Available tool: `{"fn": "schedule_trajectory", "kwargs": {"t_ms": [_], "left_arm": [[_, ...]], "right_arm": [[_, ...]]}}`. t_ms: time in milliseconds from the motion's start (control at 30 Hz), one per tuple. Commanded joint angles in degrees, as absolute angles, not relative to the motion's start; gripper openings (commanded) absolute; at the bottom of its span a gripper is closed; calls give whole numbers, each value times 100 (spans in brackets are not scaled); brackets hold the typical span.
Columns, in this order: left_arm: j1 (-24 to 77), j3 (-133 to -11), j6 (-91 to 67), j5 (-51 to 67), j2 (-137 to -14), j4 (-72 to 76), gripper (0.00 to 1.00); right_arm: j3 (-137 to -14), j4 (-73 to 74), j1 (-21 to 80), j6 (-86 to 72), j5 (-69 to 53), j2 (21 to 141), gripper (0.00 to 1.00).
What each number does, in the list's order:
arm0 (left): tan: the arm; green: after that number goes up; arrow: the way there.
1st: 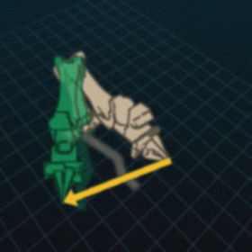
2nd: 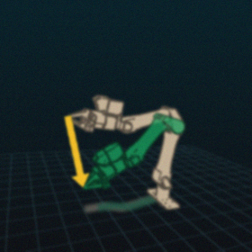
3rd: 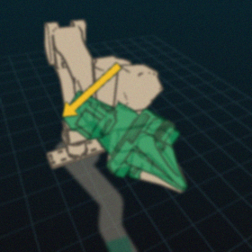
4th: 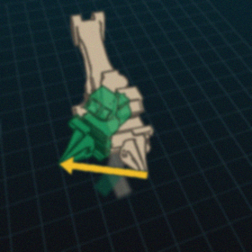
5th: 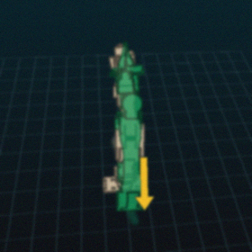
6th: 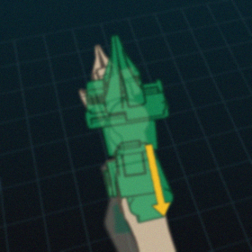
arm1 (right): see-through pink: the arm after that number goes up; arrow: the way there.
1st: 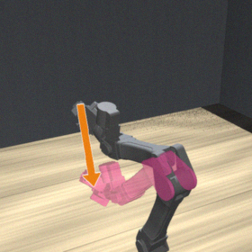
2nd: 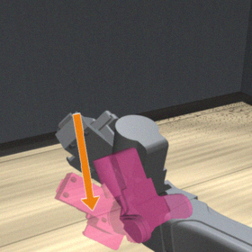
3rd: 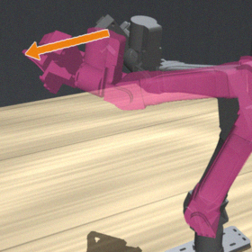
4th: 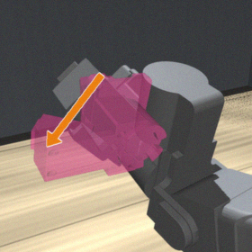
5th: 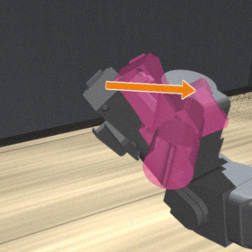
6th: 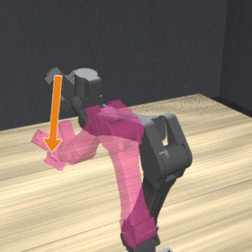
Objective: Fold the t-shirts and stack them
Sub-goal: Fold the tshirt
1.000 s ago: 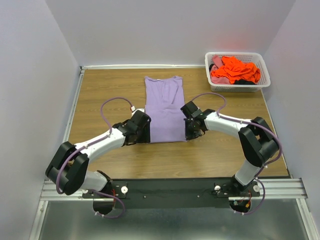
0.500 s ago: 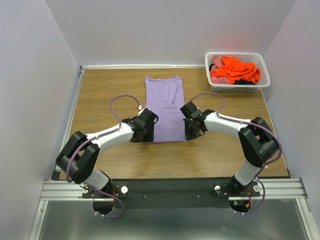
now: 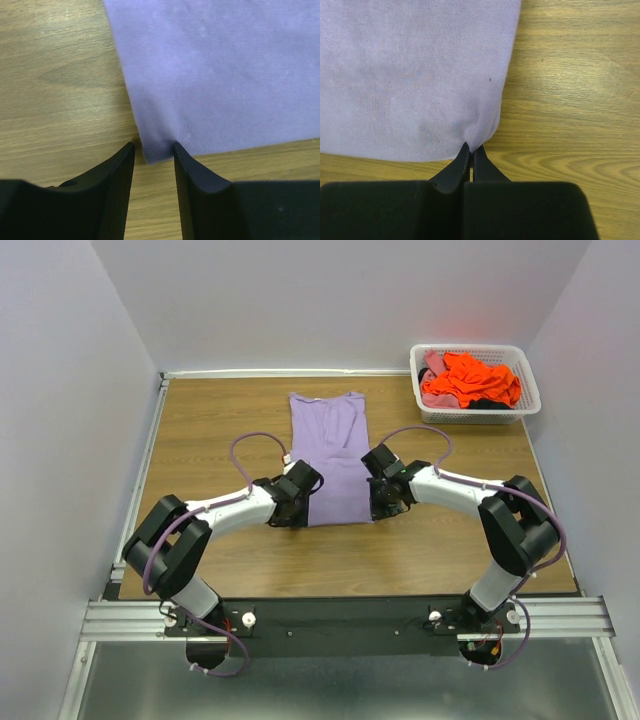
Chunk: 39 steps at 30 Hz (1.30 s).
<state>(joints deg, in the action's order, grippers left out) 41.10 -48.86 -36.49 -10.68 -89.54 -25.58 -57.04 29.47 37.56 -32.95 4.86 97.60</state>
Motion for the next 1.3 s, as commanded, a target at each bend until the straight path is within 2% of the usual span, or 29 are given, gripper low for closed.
{"fn": "schedule_trajectory", "kwargs": {"t_ms": [0, 67, 133, 167, 233, 467, 633, 733, 800, 900, 1000, 1267], "left_arm": [[4201, -4782, -3709, -1160, -9167, -2593, 43], [4201, -4711, -3718, -1160, -9167, -2593, 38], [4201, -4667, -3735, -1143, -9132, -2558, 28], [4219, -4615, -3735, -1125, -9062, -2549, 13], [4271, -4562, -3727, -1099, -8974, -2593, 0], [5026, -4281, -3998, -379, -8009, -3488, 0], [5773, -4044, -4999, 281, -6401, -4437, 0], [5801, -3815, -5264, 343, -5793, -4561, 0], [5713, -3980, -5064, 142, -5870, -4562, 0], [5274, -4586, -4546, -147, -6387, -4649, 0], [4976, -5095, -4299, -263, -6574, -4571, 0], [4088, -5563, -3569, -168, -6539, -4544, 0]], "right_arm": [[-5238, 3173, 3850, -3234, 721, 10231, 0], [-5230, 3173, 3850, -3243, 721, 10204, 0], [-5221, 3173, 3858, -3243, 712, 10169, 0], [-5177, 3173, 3867, -3243, 677, 10152, 0], [-5098, 3173, 3893, -3234, 589, 10055, 0], [-4746, 3918, 4692, -3436, 264, 9195, 0], [-4440, 5070, 5176, -3866, -403, 7947, 0], [-4315, 5466, 5212, -3973, -685, 7455, 0], [-4788, 5676, 5221, -3798, -459, 7505, 0], [-5974, 6194, 5212, -3657, 706, 8171, 1], [-6904, 6328, 5142, -3543, 1194, 8410, 1], [-7848, 6346, 4826, -3322, 1125, 8701, 0]]}}
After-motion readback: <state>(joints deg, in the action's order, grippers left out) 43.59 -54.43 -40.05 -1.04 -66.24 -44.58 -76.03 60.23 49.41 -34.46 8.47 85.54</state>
